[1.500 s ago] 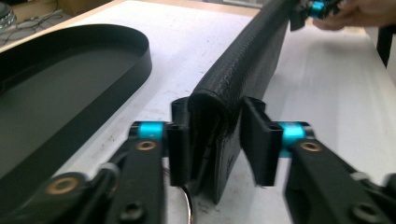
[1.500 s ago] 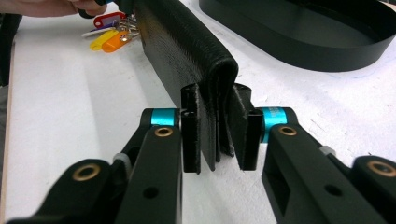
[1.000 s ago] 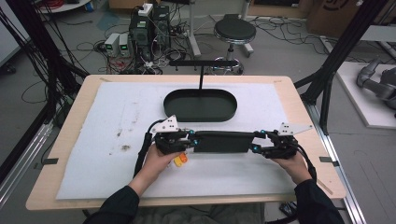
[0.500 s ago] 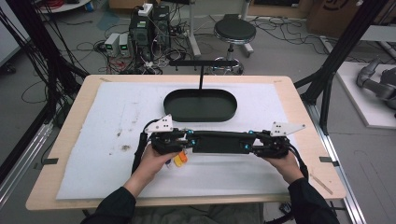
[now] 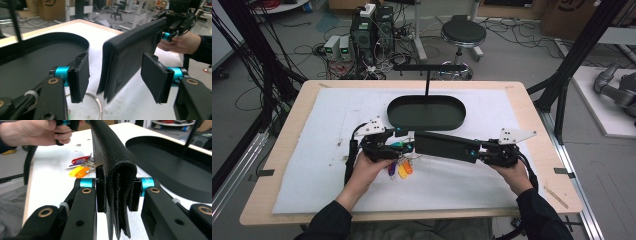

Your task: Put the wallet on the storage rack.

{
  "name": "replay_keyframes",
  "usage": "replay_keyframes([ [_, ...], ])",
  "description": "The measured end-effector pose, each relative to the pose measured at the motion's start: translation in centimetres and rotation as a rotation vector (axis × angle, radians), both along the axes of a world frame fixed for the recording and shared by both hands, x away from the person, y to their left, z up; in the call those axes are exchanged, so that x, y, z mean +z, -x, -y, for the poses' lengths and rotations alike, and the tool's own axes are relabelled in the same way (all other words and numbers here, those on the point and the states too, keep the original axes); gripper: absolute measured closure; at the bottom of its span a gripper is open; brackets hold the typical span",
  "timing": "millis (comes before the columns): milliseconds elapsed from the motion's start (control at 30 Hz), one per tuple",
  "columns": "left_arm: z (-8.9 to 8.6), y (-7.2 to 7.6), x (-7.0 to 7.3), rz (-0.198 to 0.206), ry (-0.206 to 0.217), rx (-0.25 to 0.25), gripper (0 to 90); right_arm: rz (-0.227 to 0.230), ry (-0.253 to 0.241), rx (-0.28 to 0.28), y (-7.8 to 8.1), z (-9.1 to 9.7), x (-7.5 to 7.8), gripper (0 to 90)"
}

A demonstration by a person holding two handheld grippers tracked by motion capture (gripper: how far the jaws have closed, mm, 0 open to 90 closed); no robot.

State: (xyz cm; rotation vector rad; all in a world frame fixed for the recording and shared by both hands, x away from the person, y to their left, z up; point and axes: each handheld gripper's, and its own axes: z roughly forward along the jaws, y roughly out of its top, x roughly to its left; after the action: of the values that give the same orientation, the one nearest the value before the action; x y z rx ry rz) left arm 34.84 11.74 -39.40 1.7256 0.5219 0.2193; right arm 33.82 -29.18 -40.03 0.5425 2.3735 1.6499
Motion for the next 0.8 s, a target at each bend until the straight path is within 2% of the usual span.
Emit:
replay_keyframes([
  [167, -1.4, 0.8, 0.9, 0.033, -0.019, 0.059, 34.6, 0.017, -0.016, -0.067, -0.4, 0.3, 0.6, 75.3],
  [200, -1.4, 0.8, 0.9, 0.033, -0.019, 0.059, 33.1, 0.017, -0.016, -0.067, -0.4, 0.3, 0.6, 75.3],
  [267, -2.1, 1.3, 1.3, 0.045, -0.026, 0.087, 32.1, 0.021, -0.017, -0.114, -0.7, 0.3, 0.9, 75.3],
  [333, -2.3, 1.5, 1.4, 0.048, -0.03, 0.092, 31.0, 0.038, -0.012, -0.134, -1.0, 0.4, 1.1, 75.3],
  [500, -3.3, 3.2, 1.6, 0.073, -0.067, 0.133, 29.7, 0.044, -0.012, -0.166, -1.8, 0.3, 1.5, 75.3],
  [533, -3.3, 3.2, 1.6, 0.073, -0.067, 0.133, 29.7, 0.044, -0.012, -0.166, -1.8, 0.3, 1.5, 75.3],
  [800, -4.3, 5.9, 0.8, 0.054, -0.081, 0.157, 29.6, 0.061, -0.011, -0.191, -4.2, -1.2, 2.3, 75.2],
])
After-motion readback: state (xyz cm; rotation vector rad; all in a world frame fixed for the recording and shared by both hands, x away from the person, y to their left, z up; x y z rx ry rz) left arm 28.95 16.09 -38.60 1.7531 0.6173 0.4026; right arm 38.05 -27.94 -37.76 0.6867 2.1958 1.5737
